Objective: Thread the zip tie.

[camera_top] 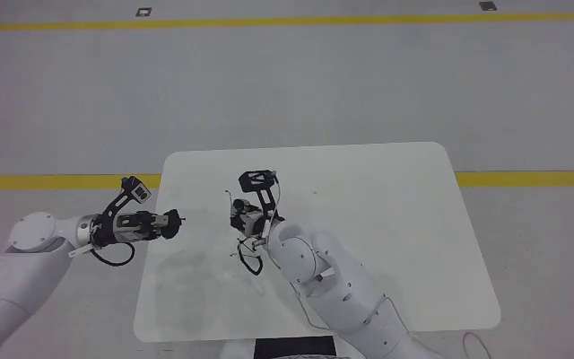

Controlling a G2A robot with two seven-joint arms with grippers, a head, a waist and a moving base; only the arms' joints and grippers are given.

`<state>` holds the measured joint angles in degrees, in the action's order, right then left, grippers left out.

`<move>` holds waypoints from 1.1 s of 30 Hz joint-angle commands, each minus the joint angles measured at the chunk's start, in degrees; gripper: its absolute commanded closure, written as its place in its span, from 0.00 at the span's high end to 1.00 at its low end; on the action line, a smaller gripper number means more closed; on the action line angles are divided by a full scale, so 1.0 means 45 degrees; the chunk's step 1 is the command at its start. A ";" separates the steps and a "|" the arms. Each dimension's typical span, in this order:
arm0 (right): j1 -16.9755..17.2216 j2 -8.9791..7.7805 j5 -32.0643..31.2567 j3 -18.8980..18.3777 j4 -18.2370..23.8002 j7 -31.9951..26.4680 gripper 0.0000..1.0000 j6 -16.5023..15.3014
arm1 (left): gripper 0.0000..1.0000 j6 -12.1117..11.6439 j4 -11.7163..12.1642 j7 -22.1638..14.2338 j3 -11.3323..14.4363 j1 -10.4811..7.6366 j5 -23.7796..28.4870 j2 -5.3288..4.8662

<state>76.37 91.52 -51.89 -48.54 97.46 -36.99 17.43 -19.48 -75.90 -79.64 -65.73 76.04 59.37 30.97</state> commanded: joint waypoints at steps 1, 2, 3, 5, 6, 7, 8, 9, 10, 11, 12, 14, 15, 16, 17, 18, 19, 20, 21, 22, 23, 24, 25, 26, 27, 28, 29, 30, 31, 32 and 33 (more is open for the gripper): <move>0.0217 0.0043 0.0517 -0.0021 0.0138 0.0807 0.00 0.0044 | 0.00 0.0000 0.0000 0.0000 0.0000 0.0000 0.0000 0.0000; 0.0283 0.0053 0.0679 -0.0032 0.0123 0.1050 0.00 0.0015 | 0.00 0.0000 0.0000 0.0000 0.0000 0.0000 0.0000 0.0000; 0.0322 0.0062 0.0834 -0.0030 0.0139 0.1247 0.00 -0.0055 | 0.00 0.0000 0.0000 0.0000 0.0000 0.0000 0.0000 0.0000; 0.0344 0.0061 0.0956 -0.0020 0.0148 0.1390 0.00 -0.0236 | 0.00 0.0000 0.0000 0.0000 0.0000 0.0000 0.0000 0.0000; 0.0344 0.0061 0.0956 -0.0020 0.0148 0.1390 0.00 -0.0236 | 0.00 0.0000 0.0000 0.0000 0.0000 0.0000 0.0000 0.0000; 0.0344 0.0061 0.0956 -0.0020 0.0148 0.1390 0.00 -0.0236 | 0.00 0.0000 0.0000 0.0000 0.0000 0.0000 0.0000 0.0000; 0.0344 0.0061 0.0956 -0.0020 0.0148 0.1390 0.00 -0.0236 | 0.00 0.0000 0.0000 0.0000 0.0000 0.0000 0.0000 0.0000; 0.0344 0.0061 0.0956 -0.0020 0.0148 0.1390 0.00 -0.0236 | 0.00 0.0000 0.0000 0.0000 0.0000 0.0000 0.0000 0.0000; 0.0344 0.0061 0.0956 -0.0020 0.0148 0.1390 0.00 -0.0236 | 0.00 0.0000 0.0000 0.0000 0.0000 0.0000 0.0000 0.0000; 0.0344 0.0061 0.0956 -0.0020 0.0148 0.1390 0.00 -0.0236 | 0.00 0.0000 0.0000 0.0000 0.0000 0.0000 0.0000 0.0000; 0.0344 0.0061 0.0956 -0.0020 0.0148 0.1390 0.00 -0.0236 | 0.00 0.0000 0.0000 0.0000 0.0000 0.0000 0.0000 0.0000; 0.0344 0.0061 0.0956 -0.0020 0.0148 0.1390 0.00 -0.0236 | 0.00 0.0000 0.0000 0.0000 0.0000 0.0000 0.0000 0.0000; 0.0404 0.0062 0.1018 -0.0019 0.0160 0.1647 0.00 -0.0336 | 0.00 0.0000 0.0000 0.0000 0.0000 0.0000 0.0000 0.0000; 0.0472 0.0068 0.1076 0.0006 0.0155 0.1968 0.00 -0.0419 | 0.00 0.0000 0.0000 0.0000 0.0000 0.0000 0.0000 0.0000; 0.0555 0.0092 0.1218 0.0033 0.0207 0.2433 0.00 -0.0456 | 0.00 0.0000 0.0000 0.0000 0.0000 0.0000 0.0000 0.0000; 0.0696 0.0142 0.1523 0.0089 0.0273 0.3200 0.00 -0.0495 | 0.00 0.0000 0.0000 0.0000 0.0000 0.0000 0.0000 0.0000; 0.0772 0.0178 0.1683 0.0170 0.0242 0.3708 0.00 -0.0571 | 0.00 0.0000 0.0000 0.0000 0.0000 0.0000 0.0000 0.0000; 0.0820 0.0211 0.1793 0.0248 0.0215 0.4177 0.00 -0.0639 | 0.00 0.0000 0.0000 0.0000 0.0000 0.0000 0.0000 0.0000; 0.0909 0.0266 0.1977 0.0353 0.0180 0.4910 0.00 -0.0685 | 0.00 0.0000 0.0000 0.0000 0.0000 0.0000 0.0000 0.0000; 0.0948 0.0306 0.2085 0.0480 0.0102 0.5295 0.00 -0.0751 | 0.00 0.0000 0.0000 0.0000 0.0000 0.0000 0.0000 0.0000; 0.0960 0.0344 0.2198 0.0592 0.0047 0.5628 0.00 -0.0839 | 0.00 0.0000 0.0000 0.0000 0.0000 0.0000 0.0000 0.0000; 0.1013 0.0403 0.2415 0.0706 -0.0023 0.6184 0.00 -0.0884 | 0.00 0.0000 0.0000 0.0000 0.0000 0.0000 0.0000 0.0000; 0.1001 0.0443 0.2479 0.0845 -0.0107 0.6458 0.00 -0.0961 | 0.00 0.0000 0.0000 0.0000 0.0000 0.0000 0.0000 0.0000; 0.0989 0.0482 0.2525 0.0947 -0.0191 0.6796 0.00 -0.1031 | 0.00 0.0000 0.0000 0.0000 0.0000 0.0000 0.0000 0.0000; 0.0978 0.0524 0.2578 0.1035 -0.0281 0.7124 0.00 -0.1032 | 0.00 0.0000 0.0000 0.0000 0.0000 0.0000 0.0000 0.0000; 0.0928 0.0582 0.2618 0.1207 -0.0396 0.7449 0.00 -0.1084 | 0.00 0.0000 0.0000 0.0000 0.0000 0.0000 0.0000 0.0000; 0.0891 0.0622 0.2696 0.1309 -0.0492 0.7659 0.00 -0.1131 | 0.00 0.0000 0.0000 0.0000 0.0000 0.0000 0.0000 0.0000; 0.0822 0.0651 0.2738 0.1387 -0.0601 0.7782 0.00 -0.1132 | 0.00 0.0000 0.0000 0.0000 0.0000 0.0000 0.0000 0.0000; 0.0750 0.0672 0.2631 0.1457 -0.0652 0.7942 0.00 -0.1109 | 0.00 0.0000 0.0000 0.0000 0.0000 0.0000 0.0000 0.0000; 0.0750 0.0672 0.2631 0.1457 -0.0652 0.7942 0.00 -0.1109 | 0.00 0.0000 0.0000 0.0000 0.0000 0.0000 0.0000 0.0000; 0.0750 0.0672 0.2631 0.1457 -0.0652 0.7942 0.00 -0.1109 | 0.00 0.0000 0.0000 0.0000 0.0000 0.0000 0.0000 0.0000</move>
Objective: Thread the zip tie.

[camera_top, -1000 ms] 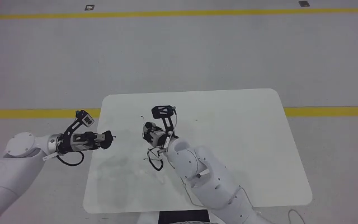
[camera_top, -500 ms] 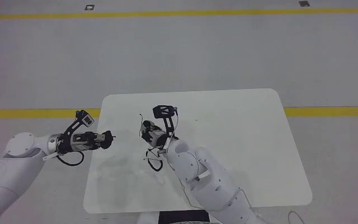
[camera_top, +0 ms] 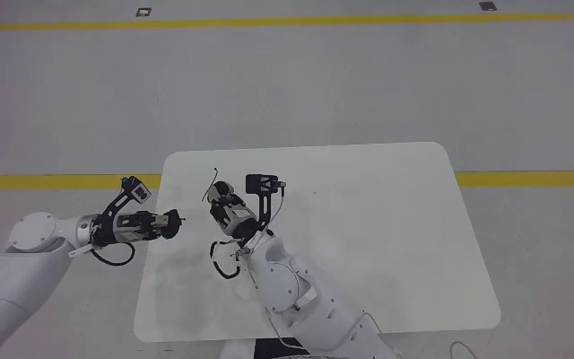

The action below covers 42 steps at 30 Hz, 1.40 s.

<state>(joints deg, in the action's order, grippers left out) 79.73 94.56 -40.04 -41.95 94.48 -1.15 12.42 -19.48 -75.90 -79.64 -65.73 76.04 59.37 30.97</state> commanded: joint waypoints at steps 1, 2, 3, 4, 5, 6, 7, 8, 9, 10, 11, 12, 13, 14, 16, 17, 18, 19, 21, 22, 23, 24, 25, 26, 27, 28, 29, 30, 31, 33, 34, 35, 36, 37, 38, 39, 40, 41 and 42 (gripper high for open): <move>0.0004 -0.0003 -0.0001 -0.0009 0.0010 -0.0022 0.00 0.0005 | 0.00 0.0000 0.0000 0.0000 0.0000 0.0000 0.0000 0.0000; 0.0004 -0.0003 -0.0001 -0.0009 0.0010 -0.0022 0.00 0.0005 | 0.00 0.0000 0.0000 0.0000 0.0000 0.0000 0.0000 0.0000; 0.0004 -0.0003 -0.0001 -0.0009 0.0010 -0.0022 0.00 0.0005 | 0.00 0.0000 0.0000 0.0000 0.0000 0.0000 0.0000 0.0000; 0.0004 -0.0003 -0.0001 -0.0009 0.0010 -0.0022 0.00 0.0005 | 0.00 0.0000 0.0000 0.0000 0.0000 0.0000 0.0000 0.0000; 0.0004 -0.0003 -0.0001 -0.0009 0.0010 -0.0022 0.00 0.0005 | 0.00 0.0000 0.0000 0.0000 0.0000 0.0000 0.0000 0.0000; 0.0004 -0.0003 -0.0001 -0.0009 0.0010 -0.0022 0.00 0.0005 | 0.00 0.0000 0.0000 0.0000 0.0000 0.0000 0.0000 0.0000; 0.0004 -0.0003 -0.0001 -0.0009 0.0010 -0.0022 0.00 0.0005 | 0.00 0.0000 0.0000 0.0000 0.0000 0.0000 0.0000 0.0000; 0.0004 -0.0003 -0.0001 -0.0009 0.0010 -0.0022 0.00 0.0005 | 0.00 0.0000 0.0000 0.0000 0.0000 0.0000 0.0000 0.0000; 0.0016 -0.0005 -0.0033 -0.0015 0.0013 0.0061 0.00 -0.0017 | 0.00 0.0000 0.0000 0.0000 0.0000 0.0000 0.0000 0.0000; 0.0022 -0.0003 -0.0110 -0.0002 -0.0019 0.0267 0.00 0.0009 | 0.00 0.0000 0.0000 0.0000 0.0000 0.0000 0.0000 0.0000; -0.0009 0.0012 -0.0206 0.0058 -0.0092 0.0571 0.00 0.0123 | 0.00 0.0000 0.0000 0.0000 0.0000 0.0000 0.0000 0.0000; -0.0111 0.0045 -0.0320 0.0209 -0.0249 0.1088 0.00 0.0327 | 0.00 0.0000 0.0000 0.0000 0.0000 0.0000 0.0000 0.0000; -0.0205 0.0073 -0.0335 0.0341 -0.0400 0.1525 0.00 0.0561 | 0.00 0.0000 0.0000 0.0000 0.0000 0.0000 0.0000 0.0000; -0.0315 0.0100 -0.0264 0.0487 -0.0540 0.1914 0.00 0.0775 | 0.00 0.0000 0.0000 0.0000 0.0000 0.0000 0.0000 0.0000; -0.0599 0.0165 0.0045 0.0880 -0.0877 0.2894 0.00 0.1177 | 0.00 0.0000 0.0000 0.0000 0.0000 0.0000 0.0000 0.0000; -0.0726 0.0192 0.0142 0.1062 -0.1020 0.3296 0.00 0.1383 | 0.00 0.0000 0.0000 0.0000 0.0000 0.0000 0.0000 0.0000; -0.0861 0.0219 0.0314 0.1261 -0.1150 0.3657 0.00 0.1503 | 0.00 0.0000 0.0000 0.0000 0.0000 0.0000 0.0000 0.0000; -0.1028 0.0255 0.0599 0.1510 -0.1369 0.4090 0.00 0.1569 | 0.00 0.0000 0.0000 0.0000 0.0000 0.0000 0.0000 0.0000; -0.1252 0.0317 0.0913 0.1850 -0.1743 0.4615 0.00 0.1569 | 0.00 0.0000 0.0000 0.0000 0.0000 0.0000 0.0000 0.0000; -0.1399 0.0364 0.1092 0.2065 -0.1991 0.4864 0.00 0.1569 | 0.00 0.0000 0.0000 0.0000 0.0000 0.0000 0.0000 0.0000; -0.1489 0.0400 0.1205 0.2195 -0.2161 0.5056 0.00 0.1569 | 0.00 0.0000 0.0000 0.0000 0.0000 0.0000 0.0000 0.0000; -0.1573 0.0432 0.1293 0.2324 -0.2334 0.5139 0.00 0.1569 | 0.00 0.0000 0.0000 0.0000 0.0000 0.0000 0.0000 0.0000; -0.1653 0.0462 0.1338 0.2423 -0.2417 0.5247 0.00 0.1569 | 0.00 0.0000 0.0000 0.0000 0.0000 0.0000 0.0000 0.0000; -0.1684 0.0476 0.1295 0.2450 -0.2442 0.5432 0.00 0.1569 | 0.00 0.0000 0.0000 0.0000 0.0000 0.0000 0.0000 0.0000; -0.1684 0.0476 0.1295 0.2450 -0.2442 0.5432 0.00 0.1569 | 0.00 0.0000 0.0000 0.0000 0.0000 0.0000 0.0000 0.0000; -0.1684 0.0476 0.1295 0.2450 -0.2442 0.5432 0.00 0.1569 | 0.00 0.0000 0.0000 0.0000 0.0000 0.0000 0.0000 0.0000; -0.1684 0.0476 0.1295 0.2450 -0.2442 0.5432 0.00 0.1569 | 0.00 0.0000 0.0000 0.0000 0.0000 0.0000 0.0000 0.0000; -0.1684 0.0476 0.1295 0.2450 -0.2442 0.5432 0.00 0.1569 | 0.00 0.0000 0.0000 0.0000 0.0000 0.0000 0.0000 0.0000; -0.1684 0.0476 0.1295 0.2450 -0.2442 0.5432 0.00 0.1569 | 0.00 0.0000 0.0000 0.0000 0.0000 0.0000 0.0000 0.0000; -0.1684 0.0476 0.1295 0.2450 -0.2442 0.5432 0.00 0.1569 | 0.00 0.0096 -0.0109 0.0355 0.0047 0.0021 -0.0096 0.0034; -0.1688 0.0471 0.1289 0.2430 -0.2445 0.5413 0.00 0.1536 | 0.00 0.0128 -0.0181 0.0497 0.0067 0.0034 -0.0160 0.0057; -0.1647 0.0455 0.1130 0.2376 -0.2442 0.5430 0.00 0.1538 | 0.00 0.0127 -0.0201 0.0607 0.0074 0.0050 -0.0196 0.0078; -0.1608 0.0438 0.0689 0.2380 -0.2483 0.5453 0.00 0.1569 | 0.00 0.0058 -0.0194 0.0830 0.0069 0.0068 -0.0257 0.0109; -0.1586 0.0433 0.0440 0.2378 -0.2500 0.5454 0.00 0.1569 | 0.00 0.0013 -0.0216 0.0960 0.0074 0.0080 -0.0322 0.0131; -0.1570 0.0431 0.0280 0.2368 -0.2515 0.5449 0.00 0.1569 | 0.00 0.0000 -0.0230 0.1069 0.0070 0.0084 -0.0374 0.0152; -0.1569 0.0433 -0.0017 0.2391 -0.2605 0.5422 0.00 0.1569 | 0.00 0.0000 -0.0222 0.1317 0.0023 0.0073 -0.0433 0.0180; -0.1561 0.0443 -0.0198 0.2379 -0.2665 0.5433 0.00 0.1569 | 0.00 0.0000 -0.0239 0.1462 -0.0003 0.0081 -0.0453 0.0205; -0.1552 0.0454 -0.0283 0.2354 -0.2700 0.5455 0.00 0.1569 | 0.00 0.0000 -0.0247 0.1548 -0.0034 0.0092 -0.0422 0.0230; -0.1552 0.0464 -0.0318 0.2356 -0.2751 0.5427 0.00 0.1569 | 0.00 0.0000 -0.0236 0.1603 -0.0080 0.0099 -0.0358 0.0255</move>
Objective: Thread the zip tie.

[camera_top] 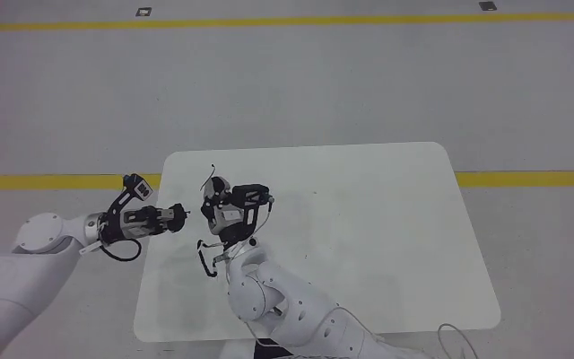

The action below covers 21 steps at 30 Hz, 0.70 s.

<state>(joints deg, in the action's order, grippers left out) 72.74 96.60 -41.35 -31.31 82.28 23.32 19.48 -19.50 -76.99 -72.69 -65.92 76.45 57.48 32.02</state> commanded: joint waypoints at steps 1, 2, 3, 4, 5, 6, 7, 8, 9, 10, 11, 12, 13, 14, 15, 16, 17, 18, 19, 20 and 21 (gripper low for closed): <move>-0.0017 0.0022 -0.0016 0.0026 -0.0104 -0.0124 0.00 -0.0001 | 0.00 0.0004 0.0039 0.0069 -0.0090 0.0026 0.0099 0.0050; -0.0057 0.0031 0.0041 0.0088 -0.0121 -0.0334 0.00 -0.0001 | 0.00 0.0004 0.0070 0.0067 -0.0125 0.0036 0.0111 0.0070; -0.0107 0.0038 0.0137 0.0147 -0.0095 -0.0522 0.00 -0.0001 | 0.00 0.0004 0.0107 0.0076 -0.0160 0.0050 0.0144 0.0092; -0.0116 0.0040 0.0149 0.0150 -0.0102 -0.0544 0.00 -0.0001 | 0.00 0.0004 0.0140 0.0051 -0.0192 0.0068 0.0160 0.0121; -0.0116 0.0040 0.0149 0.0150 -0.0102 -0.0544 0.00 -0.0001 | 0.00 0.0004 0.0161 -0.0014 -0.0206 0.0082 0.0160 0.0142; -0.0116 0.0040 0.0149 0.0150 -0.0102 -0.0544 0.00 -0.0001 | 0.00 0.0004 0.0161 -0.0014 -0.0206 0.0082 0.0160 0.0142; -0.0116 0.0040 0.0149 0.0150 -0.0102 -0.0544 0.00 -0.0001 | 0.00 0.0004 0.0161 -0.0014 -0.0206 0.0082 0.0160 0.0142; -0.0116 0.0040 0.0149 0.0150 -0.0102 -0.0544 0.00 -0.0001 | 0.00 0.0004 0.0161 -0.0014 -0.0206 0.0082 0.0160 0.0142; -0.0116 0.0040 0.0149 0.0150 -0.0102 -0.0544 0.00 -0.0001 | 0.00 0.0004 0.0161 -0.0014 -0.0206 0.0082 0.0160 0.0142; -0.0119 0.0033 0.0142 0.0139 -0.0106 -0.0564 0.00 -0.0031 | 0.00 0.0004 0.0161 -0.0014 -0.0206 0.0082 0.0160 0.0142; -0.0106 0.0017 0.0021 0.0137 -0.0117 -0.0643 0.00 -0.0124 | 0.00 0.0004 0.0161 -0.0014 -0.0206 0.0082 0.0160 0.0142; -0.0088 0.0006 -0.0072 0.0150 -0.0109 -0.0698 0.00 -0.0208 | 0.00 0.0004 0.0161 -0.0014 -0.0206 0.0082 0.0160 0.0142; -0.0075 -0.0002 -0.0110 0.0158 -0.0097 -0.0714 0.00 -0.0267 | 0.00 0.0004 0.0161 -0.0014 -0.0206 0.0082 0.0160 0.0142; -0.0074 -0.0008 -0.0190 0.0174 -0.0108 -0.0686 0.00 -0.0305 | 0.00 0.0004 0.0161 -0.0014 -0.0206 0.0082 0.0160 0.0142; -0.0079 -0.0008 -0.0226 0.0194 -0.0124 -0.0674 0.00 -0.0343 | 0.00 0.0004 0.0161 -0.0014 -0.0206 0.0082 0.0160 0.0142; -0.0084 -0.0006 -0.0238 0.0205 -0.0140 -0.0657 0.00 -0.0372 | 0.00 0.0004 0.0161 -0.0014 -0.0206 0.0082 0.0160 0.0142; -0.0094 -0.0002 -0.0243 0.0222 -0.0162 -0.0651 0.00 -0.0402 | 0.00 0.0004 0.0161 -0.0014 -0.0206 0.0082 0.0160 0.0142; -0.0109 0.0002 -0.0247 0.0267 -0.0191 -0.0647 0.00 -0.0424 | 0.00 0.0004 0.0161 -0.0014 -0.0206 0.0082 0.0160 0.0142; -0.0120 0.0003 -0.0240 0.0292 -0.0204 -0.0643 0.00 -0.0418 | 0.00 0.0004 0.0161 -0.0014 -0.0206 0.0082 0.0160 0.0142; -0.0134 0.0004 -0.0236 0.0320 -0.0213 -0.0659 0.00 -0.0411 | 0.00 0.0004 0.0161 -0.0014 -0.0206 0.0082 0.0160 0.0142; -0.0151 0.0005 -0.0244 0.0354 -0.0216 -0.0682 0.00 -0.0399 | 0.00 0.0004 0.0161 -0.0014 -0.0206 0.0082 0.0160 0.0142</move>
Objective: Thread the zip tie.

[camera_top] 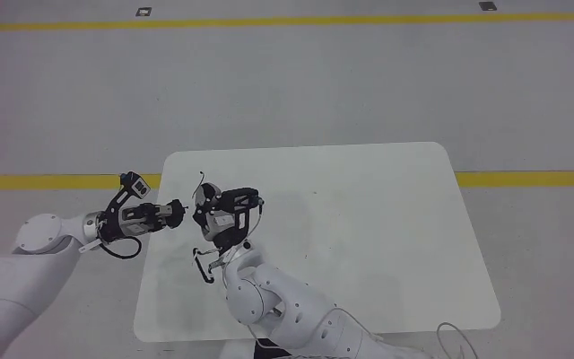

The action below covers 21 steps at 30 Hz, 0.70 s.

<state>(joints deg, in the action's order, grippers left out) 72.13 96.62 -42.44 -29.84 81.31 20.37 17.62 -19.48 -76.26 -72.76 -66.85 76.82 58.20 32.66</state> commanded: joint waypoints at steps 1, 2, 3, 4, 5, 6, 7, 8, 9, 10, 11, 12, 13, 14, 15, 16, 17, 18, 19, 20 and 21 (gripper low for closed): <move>-0.0025 0.0001 0.0000 0.0049 0.0000 -0.0048 0.00 0.0020 | 0.00 0.0000 0.0000 0.0000 0.0000 0.0000 0.0000 0.0000; -0.0034 0.0000 0.0016 0.0069 0.0010 -0.0081 0.00 0.0014 | 0.00 0.0000 0.0000 0.0000 0.0000 0.0000 0.0000 0.0000; -0.0045 -0.0004 0.0020 0.0098 0.0029 -0.0114 0.00 -0.0001 | 0.00 0.0000 0.0000 0.0000 0.0000 0.0000 0.0000 0.0000; -0.0053 -0.0009 0.0019 0.0116 0.0045 -0.0138 0.00 -0.0017 | 0.00 0.0000 0.0000 0.0000 0.0000 0.0000 0.0000 0.0000; -0.0059 -0.0013 0.0014 0.0129 0.0066 -0.0157 0.00 -0.0032 | 0.00 0.0000 0.0000 0.0000 0.0000 0.0000 0.0000 0.0000; -0.0064 -0.0018 0.0003 0.0141 0.0088 -0.0167 0.00 -0.0038 | 0.00 0.0000 0.0000 0.0000 0.0000 0.0000 0.0000 0.0000; -0.0068 -0.0025 -0.0012 0.0156 0.0112 -0.0189 0.00 -0.0046 | 0.00 0.0000 0.0000 0.0000 0.0000 0.0000 0.0000 0.0000; -0.0068 -0.0030 -0.0017 0.0159 0.0128 -0.0199 0.00 -0.0045 | 0.00 0.0000 0.0000 0.0000 0.0000 0.0000 0.0000 0.0000; -0.0067 -0.0034 -0.0016 0.0160 0.0143 -0.0206 0.00 -0.0050 | 0.00 0.0000 0.0000 0.0000 0.0000 0.0000 0.0000 0.0000; -0.0062 -0.0039 -0.0007 0.0158 0.0153 -0.0220 0.00 -0.0059 | 0.00 0.0000 0.0000 0.0000 0.0000 0.0000 0.0000 0.0000; -0.0059 -0.0042 -0.0003 0.0155 0.0158 -0.0229 0.00 -0.0058 | 0.00 0.0000 0.0000 0.0000 0.0000 0.0000 0.0000 0.0000; -0.0056 -0.0043 -0.0009 0.0157 0.0145 -0.0250 0.00 -0.0037 | 0.00 0.0000 0.0000 0.0000 0.0000 0.0000 0.0000 0.0000; -0.0060 -0.0042 -0.0016 0.0163 0.0139 -0.0269 0.00 -0.0017 | 0.00 0.0000 0.0000 0.0000 0.0000 0.0000 0.0000 0.0000; -0.0061 -0.0041 -0.0011 0.0167 0.0129 -0.0290 0.00 0.0001 | 0.00 0.0000 0.0000 0.0000 0.0000 0.0000 0.0000 0.0000; -0.0065 -0.0040 -0.0007 0.0172 0.0126 -0.0313 0.00 0.0019 | 0.00 0.0000 0.0000 0.0000 0.0000 0.0000 0.0000 0.0000; -0.0068 -0.0039 -0.0010 0.0179 0.0121 -0.0330 0.00 0.0036 | 0.00 0.0000 0.0000 0.0000 0.0000 0.0000 0.0000 0.0000; -0.0069 -0.0040 0.0023 0.0187 0.0100 -0.0404 0.00 0.0057 | 0.00 0.0000 0.0000 0.0000 0.0000 0.0000 0.0000 0.0000; -0.0072 -0.0039 0.0034 0.0185 0.0103 -0.0442 0.00 0.0068 | 0.00 0.0000 0.0000 0.0000 0.0000 0.0000 0.0000 0.0000; -0.0067 -0.0040 0.0018 0.0183 0.0093 -0.0451 0.00 0.0080 | 0.00 0.0000 0.0000 0.0000 0.0000 0.0000 0.0000 0.0000; -0.0062 -0.0040 0.0023 0.0177 0.0091 -0.0484 0.00 0.0083 | 0.00 0.0000 0.0000 0.0000 0.0000 0.0000 0.0000 0.0000; -0.0060 -0.0041 0.0031 0.0169 0.0100 -0.0503 0.00 0.0079 | 0.00 0.0000 0.0000 0.0000 0.0000 0.0000 0.0000 0.0000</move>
<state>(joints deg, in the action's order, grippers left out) 71.84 96.44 -42.34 -29.04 81.73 18.18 17.99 -19.48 -76.26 -72.76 -66.85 76.82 58.20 32.66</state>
